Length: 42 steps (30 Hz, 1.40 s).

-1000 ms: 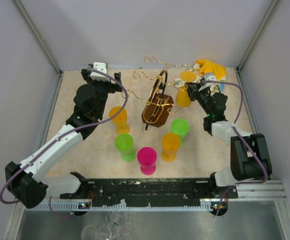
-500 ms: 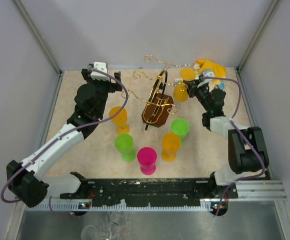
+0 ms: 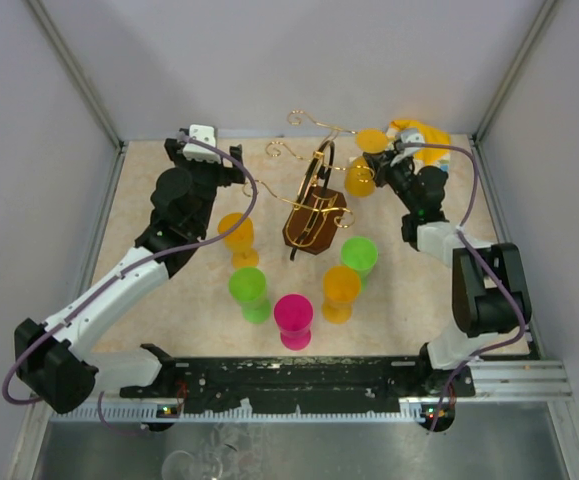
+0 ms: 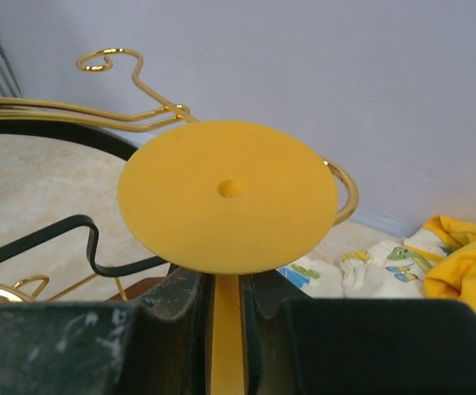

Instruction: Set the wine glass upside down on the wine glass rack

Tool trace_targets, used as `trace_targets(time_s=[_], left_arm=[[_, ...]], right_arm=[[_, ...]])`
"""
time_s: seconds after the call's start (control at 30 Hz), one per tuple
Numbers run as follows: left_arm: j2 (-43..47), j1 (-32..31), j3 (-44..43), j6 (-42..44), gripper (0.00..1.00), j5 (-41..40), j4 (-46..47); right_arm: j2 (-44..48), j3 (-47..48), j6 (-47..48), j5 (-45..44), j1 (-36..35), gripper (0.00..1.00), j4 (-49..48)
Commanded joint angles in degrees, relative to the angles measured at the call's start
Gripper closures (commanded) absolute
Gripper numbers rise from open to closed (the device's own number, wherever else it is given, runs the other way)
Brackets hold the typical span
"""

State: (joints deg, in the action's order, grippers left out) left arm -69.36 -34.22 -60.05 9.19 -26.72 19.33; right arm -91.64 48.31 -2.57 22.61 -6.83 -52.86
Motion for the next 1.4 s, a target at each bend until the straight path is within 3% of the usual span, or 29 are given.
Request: trace_targets(time_s=[0.0,0.77,1.37], left_arm=[[-0.42,0.47,0.3,-0.28,0.05,0.48,1.94],[-0.57,0.64,0.55,0.03,0.05,0.52,2.11],[-0.77,0.73,-0.07,-1.03,0.05,1.59,1.26]], right_arm=[[-0.53,4.67,1.19,0.05,0.31,1.0,-0.23],[-5.75,9.07,1.06,-8.36,0.27,1.0,4.22],[2.73,1.45,3.24,-12.79,1.03,1.0,5.5]])
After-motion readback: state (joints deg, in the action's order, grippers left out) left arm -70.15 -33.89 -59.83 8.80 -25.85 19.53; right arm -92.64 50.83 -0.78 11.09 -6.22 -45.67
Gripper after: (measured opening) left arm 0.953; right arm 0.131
